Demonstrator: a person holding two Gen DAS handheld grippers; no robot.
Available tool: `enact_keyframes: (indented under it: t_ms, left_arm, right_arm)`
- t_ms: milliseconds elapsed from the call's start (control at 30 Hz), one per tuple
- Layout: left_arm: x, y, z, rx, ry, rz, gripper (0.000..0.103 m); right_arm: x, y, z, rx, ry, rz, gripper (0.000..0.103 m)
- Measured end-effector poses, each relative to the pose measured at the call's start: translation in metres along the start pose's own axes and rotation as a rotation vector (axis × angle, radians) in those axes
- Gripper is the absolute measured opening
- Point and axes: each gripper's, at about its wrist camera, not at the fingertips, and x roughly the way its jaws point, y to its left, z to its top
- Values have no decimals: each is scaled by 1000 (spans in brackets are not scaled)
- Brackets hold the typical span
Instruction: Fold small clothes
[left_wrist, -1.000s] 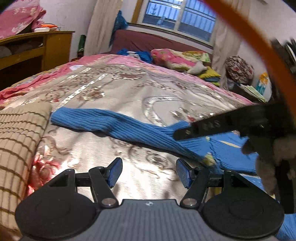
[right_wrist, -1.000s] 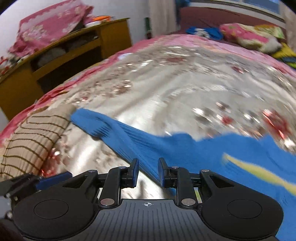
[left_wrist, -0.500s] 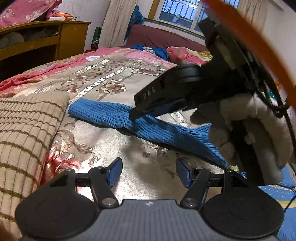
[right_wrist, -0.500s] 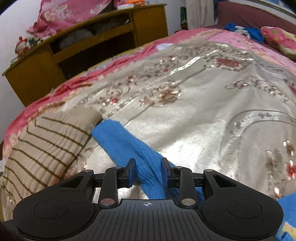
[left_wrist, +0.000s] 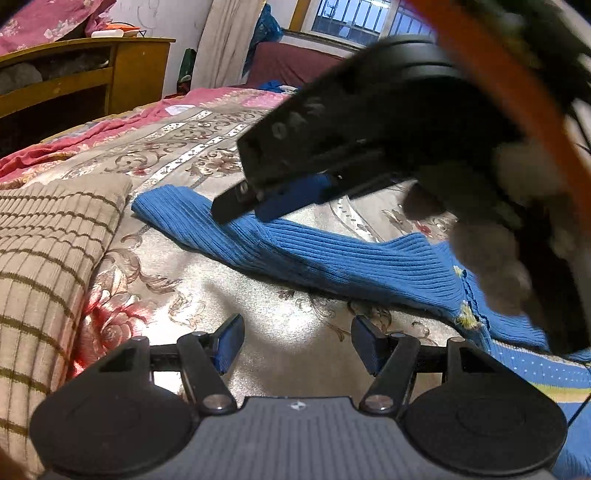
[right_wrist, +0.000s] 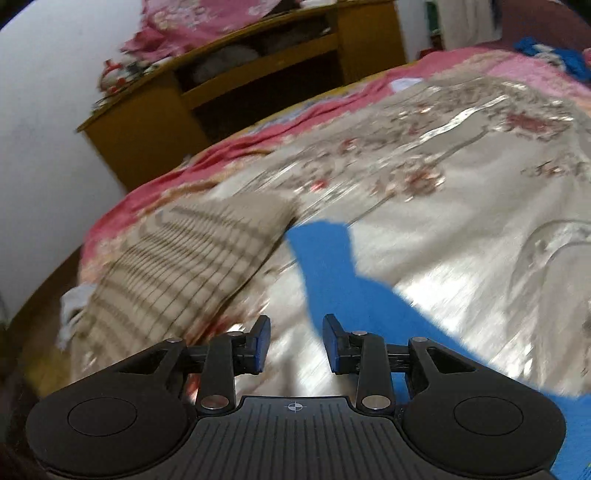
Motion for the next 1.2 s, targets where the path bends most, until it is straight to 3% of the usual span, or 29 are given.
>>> enact_keyframes:
  t_ms: [133, 233, 367, 567, 633, 767, 967, 1067, 1200]
  left_arm:
    - [0, 4, 2, -14, -1, -8, 68]
    - [1, 7, 2, -20, 1, -9, 68]
    - [1, 10, 2, -28, 5, -11, 68]
    - [1, 15, 1, -52, 14, -11, 68]
    - [2, 15, 0, -52, 17, -10, 68]
    - [2, 11, 0, -45, 19, -6, 69]
    - [3, 10, 1, -47, 21, -13, 69]
    - [4, 10, 0, -43, 22, -15, 69]
    - [3, 10, -1, -42, 22, -21, 69]
  right_arm:
    - [24, -10, 9, 24, 1, -86, 33]
    - [41, -15, 13, 55, 7, -91, 33]
    - [56, -7, 16, 64, 24, -51, 36]
    - [44, 6, 18, 20, 40, 128, 36]
    - [43, 9, 20, 0, 27, 125, 36]
    - [51, 15, 22, -57, 35, 40, 37]
    - [56, 38, 11, -210, 78, 33, 37]
    - [55, 46, 7, -232, 107, 68, 37]
    - [44, 45, 11, -185, 107, 188, 37]
